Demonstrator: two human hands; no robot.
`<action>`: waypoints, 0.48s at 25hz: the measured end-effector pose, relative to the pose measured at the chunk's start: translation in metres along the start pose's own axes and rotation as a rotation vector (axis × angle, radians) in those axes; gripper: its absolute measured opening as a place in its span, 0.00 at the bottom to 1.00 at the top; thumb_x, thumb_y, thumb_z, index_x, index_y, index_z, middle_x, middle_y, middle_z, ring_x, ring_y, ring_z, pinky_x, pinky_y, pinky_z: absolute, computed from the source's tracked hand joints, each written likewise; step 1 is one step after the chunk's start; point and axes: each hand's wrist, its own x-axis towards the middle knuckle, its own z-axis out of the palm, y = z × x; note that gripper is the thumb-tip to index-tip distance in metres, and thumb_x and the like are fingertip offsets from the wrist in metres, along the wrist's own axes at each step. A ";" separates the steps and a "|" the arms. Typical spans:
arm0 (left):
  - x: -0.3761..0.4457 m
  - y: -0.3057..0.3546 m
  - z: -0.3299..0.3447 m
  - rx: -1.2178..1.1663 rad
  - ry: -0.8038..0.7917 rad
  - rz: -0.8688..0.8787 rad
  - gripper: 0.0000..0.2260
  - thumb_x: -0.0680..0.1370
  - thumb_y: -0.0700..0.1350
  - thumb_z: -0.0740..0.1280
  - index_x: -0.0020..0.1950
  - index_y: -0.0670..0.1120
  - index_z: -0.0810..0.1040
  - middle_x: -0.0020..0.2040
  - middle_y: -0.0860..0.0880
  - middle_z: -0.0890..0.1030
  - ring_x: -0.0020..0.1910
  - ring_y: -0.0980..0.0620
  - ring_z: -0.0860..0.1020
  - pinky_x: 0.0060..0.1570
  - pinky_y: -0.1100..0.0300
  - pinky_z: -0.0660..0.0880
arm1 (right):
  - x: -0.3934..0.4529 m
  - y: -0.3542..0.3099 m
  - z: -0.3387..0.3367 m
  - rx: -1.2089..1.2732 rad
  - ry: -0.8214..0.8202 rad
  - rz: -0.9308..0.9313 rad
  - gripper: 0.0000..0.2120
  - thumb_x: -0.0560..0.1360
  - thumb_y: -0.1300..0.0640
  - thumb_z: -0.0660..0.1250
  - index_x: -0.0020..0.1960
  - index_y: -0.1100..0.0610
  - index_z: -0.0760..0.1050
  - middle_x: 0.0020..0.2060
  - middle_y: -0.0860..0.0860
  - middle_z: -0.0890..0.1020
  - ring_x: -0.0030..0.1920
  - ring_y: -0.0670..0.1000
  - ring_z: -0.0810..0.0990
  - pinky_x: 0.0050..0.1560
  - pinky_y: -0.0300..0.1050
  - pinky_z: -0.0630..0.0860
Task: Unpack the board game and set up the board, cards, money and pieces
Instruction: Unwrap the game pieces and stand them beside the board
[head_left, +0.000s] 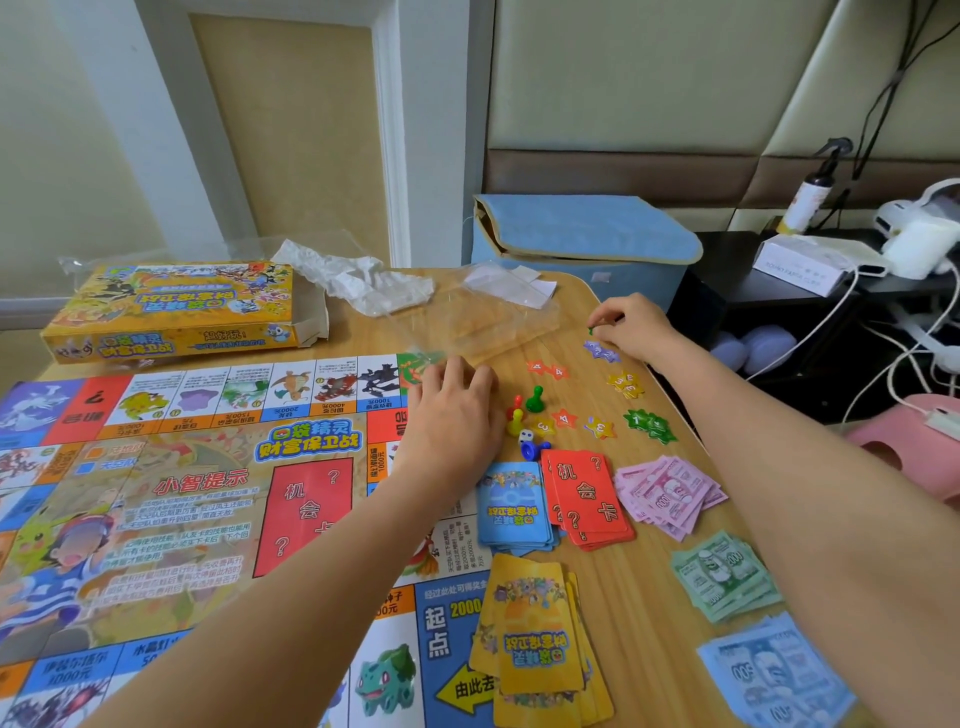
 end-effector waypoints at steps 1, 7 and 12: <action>0.000 0.000 0.000 -0.001 0.001 -0.001 0.15 0.81 0.53 0.52 0.62 0.47 0.69 0.60 0.47 0.68 0.60 0.46 0.65 0.58 0.55 0.61 | -0.002 -0.002 0.001 -0.006 -0.008 -0.019 0.08 0.75 0.64 0.65 0.49 0.55 0.80 0.55 0.56 0.78 0.55 0.53 0.74 0.50 0.42 0.68; 0.000 0.001 0.000 -0.006 0.001 -0.004 0.15 0.81 0.53 0.52 0.62 0.48 0.69 0.59 0.47 0.68 0.59 0.46 0.65 0.57 0.55 0.61 | -0.010 -0.023 -0.002 -0.160 -0.102 -0.166 0.17 0.78 0.67 0.55 0.59 0.58 0.79 0.60 0.55 0.78 0.55 0.53 0.75 0.53 0.41 0.70; -0.001 0.001 -0.001 -0.009 0.011 -0.004 0.14 0.81 0.52 0.53 0.62 0.47 0.69 0.59 0.47 0.68 0.58 0.46 0.66 0.57 0.55 0.60 | -0.016 -0.040 -0.001 -0.175 -0.163 -0.218 0.11 0.75 0.63 0.67 0.56 0.60 0.80 0.55 0.54 0.80 0.57 0.51 0.76 0.51 0.39 0.68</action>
